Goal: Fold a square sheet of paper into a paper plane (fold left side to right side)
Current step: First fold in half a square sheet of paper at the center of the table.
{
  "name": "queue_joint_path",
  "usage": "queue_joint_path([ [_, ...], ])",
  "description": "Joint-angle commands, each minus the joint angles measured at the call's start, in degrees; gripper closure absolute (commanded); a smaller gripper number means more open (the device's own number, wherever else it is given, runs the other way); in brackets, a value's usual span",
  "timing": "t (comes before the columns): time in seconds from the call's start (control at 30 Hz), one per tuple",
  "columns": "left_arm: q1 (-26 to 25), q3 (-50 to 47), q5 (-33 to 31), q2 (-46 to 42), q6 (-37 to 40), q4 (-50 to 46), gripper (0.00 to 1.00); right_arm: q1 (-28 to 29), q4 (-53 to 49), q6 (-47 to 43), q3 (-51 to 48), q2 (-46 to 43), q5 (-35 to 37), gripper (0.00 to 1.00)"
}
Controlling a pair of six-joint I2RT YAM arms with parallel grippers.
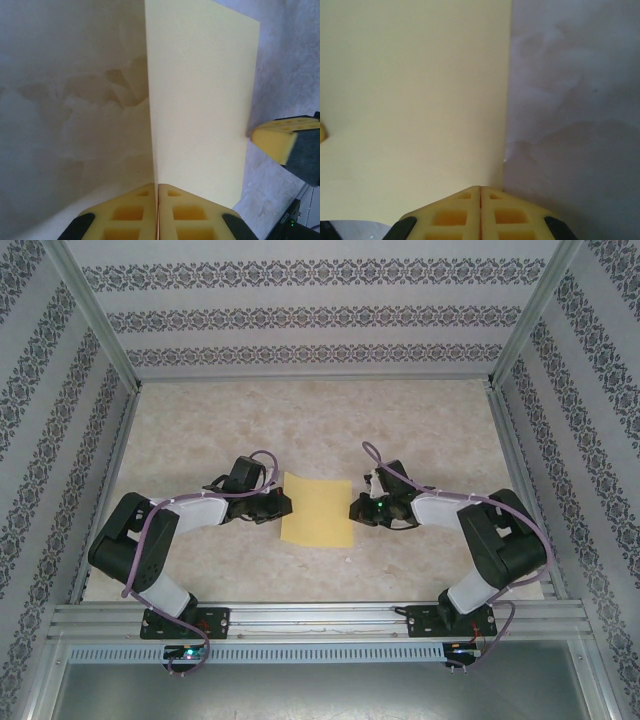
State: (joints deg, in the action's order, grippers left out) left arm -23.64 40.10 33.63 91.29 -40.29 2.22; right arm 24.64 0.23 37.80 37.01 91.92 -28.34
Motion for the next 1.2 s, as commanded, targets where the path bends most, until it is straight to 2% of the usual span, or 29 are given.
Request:
queue_joint_path([
  [0.0, -0.44, 1.65, 0.75, -1.54, 0.70, -1.45, 0.88, 0.85, 1.02, 0.69, 1.24, 1.52, 0.83, 0.93],
  [0.33, -1.53, 3.08, 3.98, -3.52, -1.41, 1.93, 0.66, 1.12, -0.04, 0.08, 1.13, 2.76, 1.53, 0.92],
  [0.57, -4.69, 6.41, 4.76, -2.24, -1.69, 2.94, 0.47, 1.36, -0.05, -0.27, 1.47, 2.83, 1.53, 0.92],
  [0.63, -5.53, 7.25, 4.87, -1.37, -1.91, 3.60, 0.44, 1.46, 0.18, -0.23, 1.40, 2.83, 1.62, 0.92],
  [0.97, -9.14, 10.39, 5.48, 4.77, -2.59, 6.38, 0.43, 1.67, 3.16, 0.94, 0.78, 2.48, 0.09, 0.93],
  [1.07, -9.54, 10.85, 5.14, 6.27, -2.77, 6.77, 0.47, 1.68, 4.43, 1.53, 0.43, 2.21, -0.36, 0.93],
  [1.17, -9.80, 11.02, 4.87, 7.35, -2.68, 6.75, 0.56, 1.73, 5.27, 1.84, 0.23, 1.95, -0.82, 0.94],
])
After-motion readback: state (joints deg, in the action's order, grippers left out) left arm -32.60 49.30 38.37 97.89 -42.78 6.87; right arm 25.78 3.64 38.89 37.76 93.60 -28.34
